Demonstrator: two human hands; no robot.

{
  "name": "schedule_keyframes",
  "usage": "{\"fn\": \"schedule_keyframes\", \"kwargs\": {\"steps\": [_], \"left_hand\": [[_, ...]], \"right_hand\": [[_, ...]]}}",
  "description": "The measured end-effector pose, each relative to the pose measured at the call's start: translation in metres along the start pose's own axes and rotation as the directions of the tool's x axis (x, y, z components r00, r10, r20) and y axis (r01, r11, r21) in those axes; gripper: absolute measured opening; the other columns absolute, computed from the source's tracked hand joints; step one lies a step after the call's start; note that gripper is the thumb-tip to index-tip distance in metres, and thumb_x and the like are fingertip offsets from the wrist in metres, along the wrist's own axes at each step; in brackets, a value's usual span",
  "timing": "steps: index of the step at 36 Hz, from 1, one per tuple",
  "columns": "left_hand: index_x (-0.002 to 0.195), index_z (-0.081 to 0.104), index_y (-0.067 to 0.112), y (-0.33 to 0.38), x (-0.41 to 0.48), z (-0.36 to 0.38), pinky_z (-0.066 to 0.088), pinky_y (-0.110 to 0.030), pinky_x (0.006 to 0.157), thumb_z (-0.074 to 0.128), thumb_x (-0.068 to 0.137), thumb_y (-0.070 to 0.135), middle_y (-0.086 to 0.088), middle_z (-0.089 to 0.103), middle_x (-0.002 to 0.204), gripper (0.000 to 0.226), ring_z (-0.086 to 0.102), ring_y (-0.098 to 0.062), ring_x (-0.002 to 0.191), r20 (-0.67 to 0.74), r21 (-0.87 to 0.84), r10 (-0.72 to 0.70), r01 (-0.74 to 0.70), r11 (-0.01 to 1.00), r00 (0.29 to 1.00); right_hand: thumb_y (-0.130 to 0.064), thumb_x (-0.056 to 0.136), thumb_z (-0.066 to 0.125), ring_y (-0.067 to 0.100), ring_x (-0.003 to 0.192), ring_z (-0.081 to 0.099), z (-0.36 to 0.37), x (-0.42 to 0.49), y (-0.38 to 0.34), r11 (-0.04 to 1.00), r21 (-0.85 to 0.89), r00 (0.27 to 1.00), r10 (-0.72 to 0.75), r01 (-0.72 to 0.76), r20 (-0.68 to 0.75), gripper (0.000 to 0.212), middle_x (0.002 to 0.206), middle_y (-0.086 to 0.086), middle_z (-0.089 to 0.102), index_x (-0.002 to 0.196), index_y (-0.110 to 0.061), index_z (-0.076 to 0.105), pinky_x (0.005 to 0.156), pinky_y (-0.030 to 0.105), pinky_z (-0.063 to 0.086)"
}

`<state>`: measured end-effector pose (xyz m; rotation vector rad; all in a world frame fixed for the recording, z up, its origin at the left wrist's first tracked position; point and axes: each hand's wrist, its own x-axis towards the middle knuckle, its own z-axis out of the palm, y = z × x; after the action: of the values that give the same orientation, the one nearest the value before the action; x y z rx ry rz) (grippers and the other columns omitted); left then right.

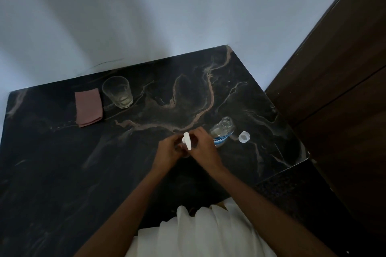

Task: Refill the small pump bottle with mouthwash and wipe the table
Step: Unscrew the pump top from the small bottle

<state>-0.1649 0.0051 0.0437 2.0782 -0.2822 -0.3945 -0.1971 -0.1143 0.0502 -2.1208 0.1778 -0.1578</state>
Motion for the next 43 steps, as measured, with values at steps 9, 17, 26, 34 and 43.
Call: {"fn": "schedule_keyframes", "kwargs": {"steps": [9, 17, 26, 34, 43], "left_hand": [[0.108, 0.063, 0.007, -0.001, 0.002, -0.004, 0.04, 0.003, 0.067, 0.067, 0.071, -0.001, -0.008, 0.069, 0.1, 0.037, 0.058, -0.002, 0.081, 0.037, 0.012, 0.006, -0.007, 1.0, 0.999], [0.11, 0.063, 0.007, -0.002, 0.002, -0.002, 0.041, -0.004, 0.072, 0.067, 0.072, 0.0, -0.009, 0.069, 0.104, 0.039, 0.06, -0.007, 0.088, 0.014, 0.026, 0.018, -0.018, 0.999, 1.0], [0.108, 0.064, 0.005, 0.001, 0.0, -0.002, 0.036, 0.005, 0.064, 0.066, 0.071, -0.004, -0.012, 0.07, 0.099, 0.038, 0.059, -0.007, 0.081, -0.009, 0.042, 0.042, -0.041, 0.998, 0.999], [0.108, 0.063, 0.006, -0.003, 0.001, -0.002, 0.041, 0.002, 0.066, 0.065, 0.073, -0.003, -0.008, 0.069, 0.099, 0.036, 0.058, 0.003, 0.076, 0.014, -0.004, 0.023, -0.022, 1.0, 1.0], [0.112, 0.062, 0.006, -0.006, 0.003, -0.002, 0.045, -0.007, 0.074, 0.069, 0.069, -0.003, -0.011, 0.069, 0.105, 0.044, 0.061, -0.008, 0.089, 0.016, -0.007, 0.039, -0.039, 0.999, 0.999]], "right_hand": [[-0.004, 0.076, 0.069, 0.014, 0.083, 0.057, -0.004, 0.002, 0.003, 0.995, 0.072, 0.996, -0.075, 0.071, 0.057, 0.014, 0.088, 0.003, 0.06, 0.089, -0.003, 0.065, 0.074, 0.019, 0.044], [-0.006, 0.076, 0.07, 0.007, 0.1, 0.058, -0.002, -0.001, 0.012, 0.962, 0.257, 0.994, 0.076, -0.095, 0.08, 0.043, 0.107, 0.0, 0.062, 0.107, -0.031, 0.055, 0.083, 0.008, 0.044], [-0.006, 0.069, 0.076, 0.005, 0.103, 0.054, 0.007, -0.007, 0.017, 0.899, 0.38, 0.975, 0.219, -0.219, 0.043, 0.059, 0.11, -0.004, 0.058, 0.112, -0.031, 0.045, 0.083, 0.009, 0.044], [-0.013, 0.07, 0.077, 0.008, 0.088, 0.058, 0.01, -0.004, 0.016, 0.953, 0.26, 0.985, 0.171, -0.156, -0.037, 0.035, 0.094, -0.002, 0.062, 0.098, -0.02, 0.057, 0.073, 0.009, 0.046], [-0.01, 0.073, 0.071, 0.009, 0.092, 0.054, 0.005, -0.006, 0.015, 0.976, 0.198, 0.995, 0.095, -0.096, 0.012, 0.035, 0.096, -0.004, 0.059, 0.106, -0.018, 0.061, 0.077, 0.012, 0.042]]}}
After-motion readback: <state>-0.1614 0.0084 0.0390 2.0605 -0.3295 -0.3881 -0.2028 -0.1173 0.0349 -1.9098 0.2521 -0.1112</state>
